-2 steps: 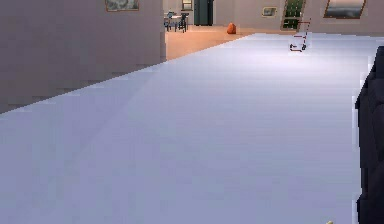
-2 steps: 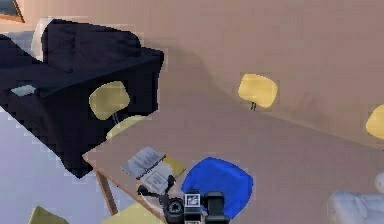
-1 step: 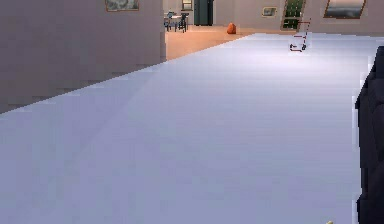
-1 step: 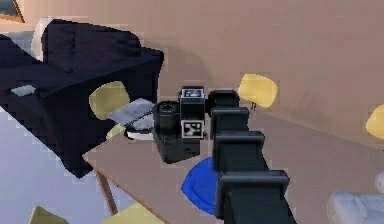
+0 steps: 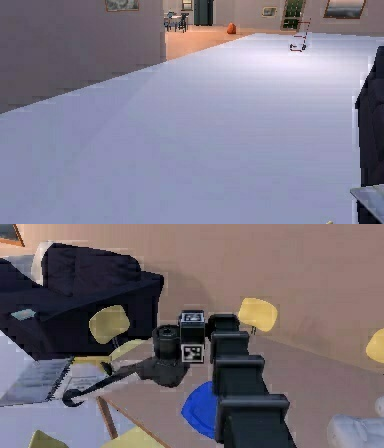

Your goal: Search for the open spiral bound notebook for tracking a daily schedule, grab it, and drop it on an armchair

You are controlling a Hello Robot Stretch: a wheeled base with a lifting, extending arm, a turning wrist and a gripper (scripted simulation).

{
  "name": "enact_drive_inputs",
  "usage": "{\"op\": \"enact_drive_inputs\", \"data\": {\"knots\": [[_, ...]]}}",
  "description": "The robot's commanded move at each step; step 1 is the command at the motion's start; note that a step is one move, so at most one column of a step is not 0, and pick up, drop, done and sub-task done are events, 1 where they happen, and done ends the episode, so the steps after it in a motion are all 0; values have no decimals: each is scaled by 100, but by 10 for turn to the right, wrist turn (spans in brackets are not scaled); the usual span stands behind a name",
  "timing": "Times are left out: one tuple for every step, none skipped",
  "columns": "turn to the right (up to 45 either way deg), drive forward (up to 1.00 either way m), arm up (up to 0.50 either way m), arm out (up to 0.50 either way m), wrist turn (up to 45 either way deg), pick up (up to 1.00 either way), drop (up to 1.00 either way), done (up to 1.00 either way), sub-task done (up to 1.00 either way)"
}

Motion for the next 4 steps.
{"op": "enact_drive_inputs", "data": {"knots": [[0,0,0,0,-450,0,0,0,0],[0,0,0,0,-150,0,0,0,0],[0,0,0,-14,0,0,0,0,0],[-450,0,0,0,0,0,0,0,0]]}}
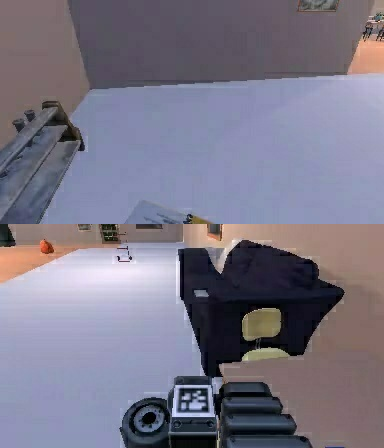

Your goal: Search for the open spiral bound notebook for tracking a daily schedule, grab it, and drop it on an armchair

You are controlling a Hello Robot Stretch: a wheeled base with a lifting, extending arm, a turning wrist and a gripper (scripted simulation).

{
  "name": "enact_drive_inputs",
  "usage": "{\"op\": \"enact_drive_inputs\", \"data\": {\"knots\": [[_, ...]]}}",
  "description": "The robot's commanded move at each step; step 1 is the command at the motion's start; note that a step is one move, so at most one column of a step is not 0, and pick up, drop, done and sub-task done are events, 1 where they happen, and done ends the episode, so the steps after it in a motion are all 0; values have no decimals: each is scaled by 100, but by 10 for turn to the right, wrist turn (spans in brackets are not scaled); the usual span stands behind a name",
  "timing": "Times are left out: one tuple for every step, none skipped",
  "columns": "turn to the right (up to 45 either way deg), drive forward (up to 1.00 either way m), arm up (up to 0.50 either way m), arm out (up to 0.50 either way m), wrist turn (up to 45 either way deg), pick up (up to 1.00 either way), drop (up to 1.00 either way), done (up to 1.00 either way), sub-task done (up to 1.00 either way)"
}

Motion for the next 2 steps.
{"op": "enact_drive_inputs", "data": {"knots": [[-390,0,0,0,0,0,0,0,0],[0,20,0,0,0,0,0,0,0]]}}
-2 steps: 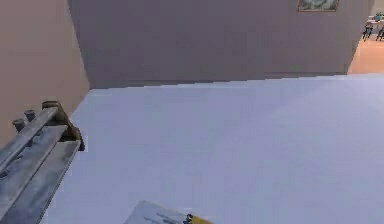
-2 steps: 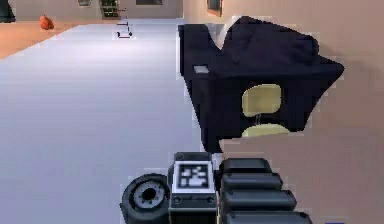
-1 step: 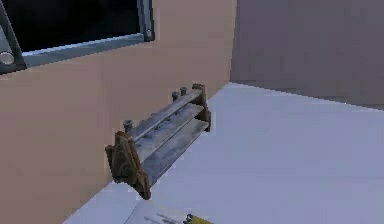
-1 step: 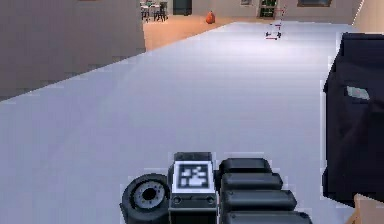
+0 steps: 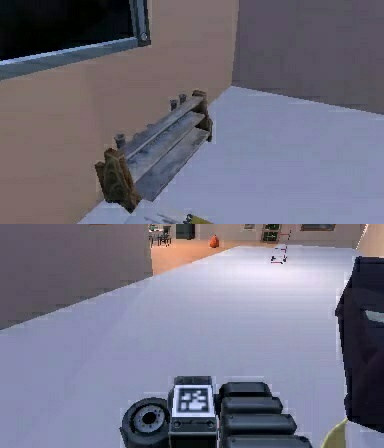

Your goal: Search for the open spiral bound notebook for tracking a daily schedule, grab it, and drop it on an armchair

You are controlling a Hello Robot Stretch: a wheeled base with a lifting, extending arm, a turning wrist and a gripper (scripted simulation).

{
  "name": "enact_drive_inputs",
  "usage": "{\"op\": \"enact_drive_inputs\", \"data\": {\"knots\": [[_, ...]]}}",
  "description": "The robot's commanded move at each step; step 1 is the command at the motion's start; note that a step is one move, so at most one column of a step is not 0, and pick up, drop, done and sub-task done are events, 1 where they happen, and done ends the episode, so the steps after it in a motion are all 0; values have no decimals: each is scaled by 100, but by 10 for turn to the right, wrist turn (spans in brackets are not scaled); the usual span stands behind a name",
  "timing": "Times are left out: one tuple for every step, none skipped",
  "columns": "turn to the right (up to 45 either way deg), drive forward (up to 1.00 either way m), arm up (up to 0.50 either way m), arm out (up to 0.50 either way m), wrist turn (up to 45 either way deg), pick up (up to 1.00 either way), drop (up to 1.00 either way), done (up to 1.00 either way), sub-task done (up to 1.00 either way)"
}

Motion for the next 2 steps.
{"op": "enact_drive_inputs", "data": {"knots": [[450,0,0,0,0,0,0,0,0],[360,0,0,0,0,0,0,0,0]]}}
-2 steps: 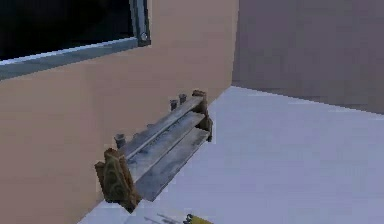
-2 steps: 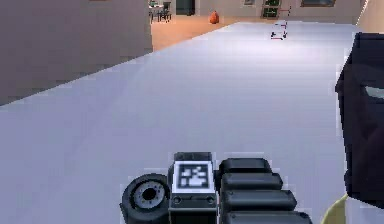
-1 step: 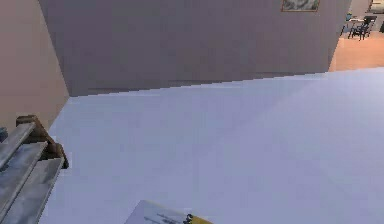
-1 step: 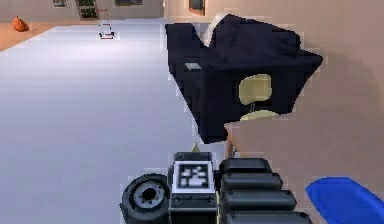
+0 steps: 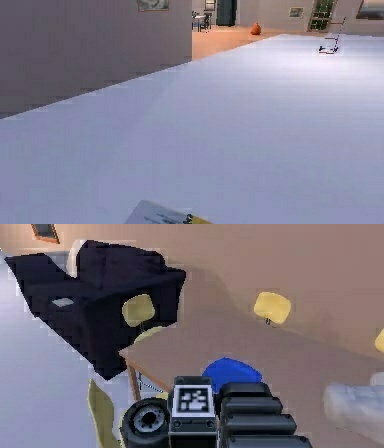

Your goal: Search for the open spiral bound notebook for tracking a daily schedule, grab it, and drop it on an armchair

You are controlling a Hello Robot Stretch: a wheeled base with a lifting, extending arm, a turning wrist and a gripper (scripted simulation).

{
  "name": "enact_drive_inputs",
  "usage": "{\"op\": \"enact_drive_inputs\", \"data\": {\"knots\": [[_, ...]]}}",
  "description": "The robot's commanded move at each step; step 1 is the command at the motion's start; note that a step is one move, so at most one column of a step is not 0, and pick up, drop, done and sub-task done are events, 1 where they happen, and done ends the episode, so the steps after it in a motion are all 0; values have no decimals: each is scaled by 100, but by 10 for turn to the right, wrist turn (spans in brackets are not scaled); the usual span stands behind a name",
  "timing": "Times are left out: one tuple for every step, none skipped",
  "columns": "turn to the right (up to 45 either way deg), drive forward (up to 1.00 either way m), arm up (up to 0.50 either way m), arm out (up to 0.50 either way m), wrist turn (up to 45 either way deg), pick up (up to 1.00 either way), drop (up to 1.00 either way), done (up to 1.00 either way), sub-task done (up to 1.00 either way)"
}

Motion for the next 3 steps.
{"op": "enact_drive_inputs", "data": {"knots": [[30,0,0,0,0,0,0,0,0],[-450,0,0,0,0,0,0,0,0],[-60,0,0,0,0,0,0,0,0]]}}
